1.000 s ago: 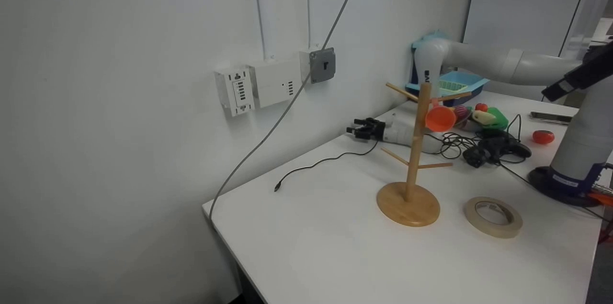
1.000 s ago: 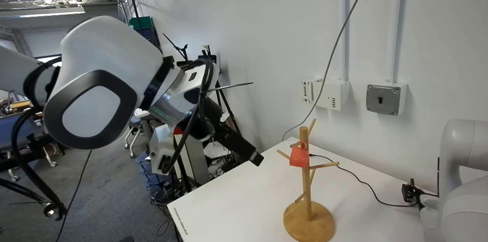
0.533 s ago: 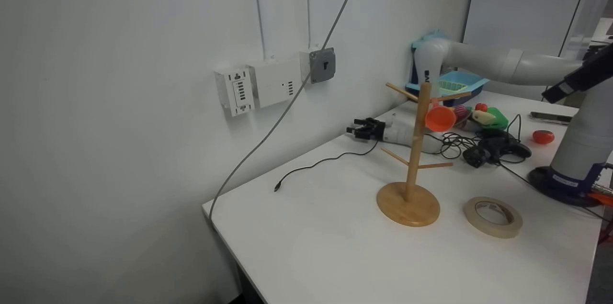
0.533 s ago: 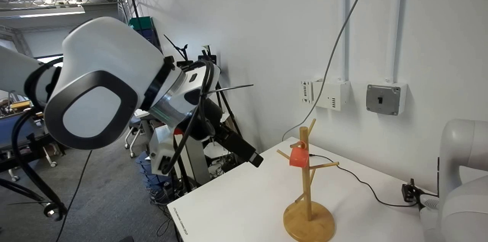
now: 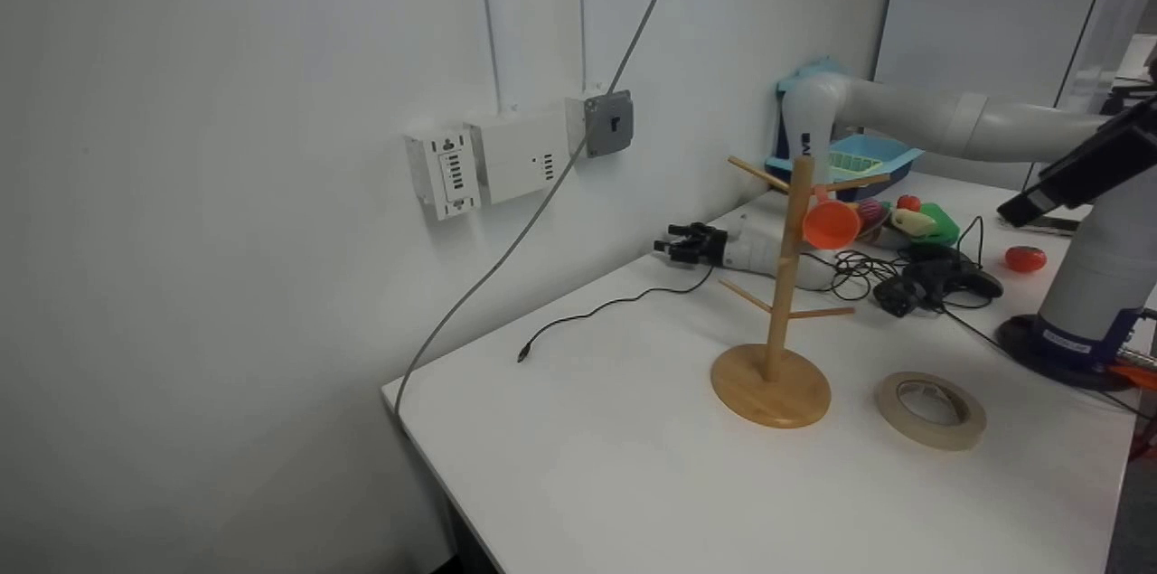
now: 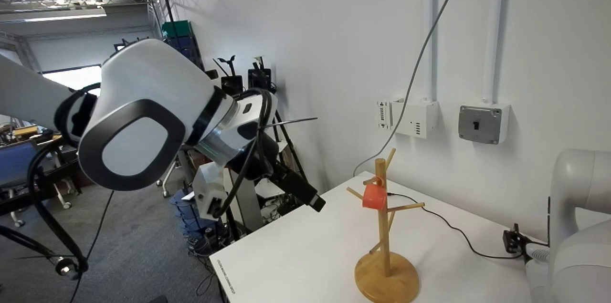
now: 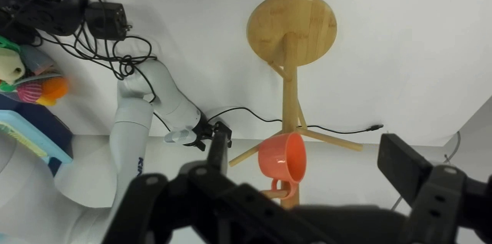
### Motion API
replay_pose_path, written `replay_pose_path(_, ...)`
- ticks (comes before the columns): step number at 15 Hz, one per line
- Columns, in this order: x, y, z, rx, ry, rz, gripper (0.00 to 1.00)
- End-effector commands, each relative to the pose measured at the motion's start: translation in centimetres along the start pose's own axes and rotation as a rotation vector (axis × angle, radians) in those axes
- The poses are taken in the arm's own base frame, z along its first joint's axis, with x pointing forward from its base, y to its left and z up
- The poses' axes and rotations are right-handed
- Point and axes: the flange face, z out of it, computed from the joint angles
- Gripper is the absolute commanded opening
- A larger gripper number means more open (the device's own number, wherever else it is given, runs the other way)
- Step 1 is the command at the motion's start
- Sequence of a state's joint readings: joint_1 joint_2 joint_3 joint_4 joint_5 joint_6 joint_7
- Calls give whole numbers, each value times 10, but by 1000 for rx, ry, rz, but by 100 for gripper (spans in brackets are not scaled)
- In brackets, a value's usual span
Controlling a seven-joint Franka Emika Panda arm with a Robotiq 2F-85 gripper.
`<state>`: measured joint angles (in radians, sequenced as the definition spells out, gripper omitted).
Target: Take the cup off the stand and place it on the table
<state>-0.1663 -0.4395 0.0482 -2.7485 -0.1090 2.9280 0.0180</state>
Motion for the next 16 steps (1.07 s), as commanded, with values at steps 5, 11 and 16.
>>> replay_pose_path(5,-2,-41,29,-38,103,80,100)
replay_pose_path(11,-3,-45,33,-57,82,112,100)
replay_pose_path(16,-3,-45,33,-59,83,114,100)
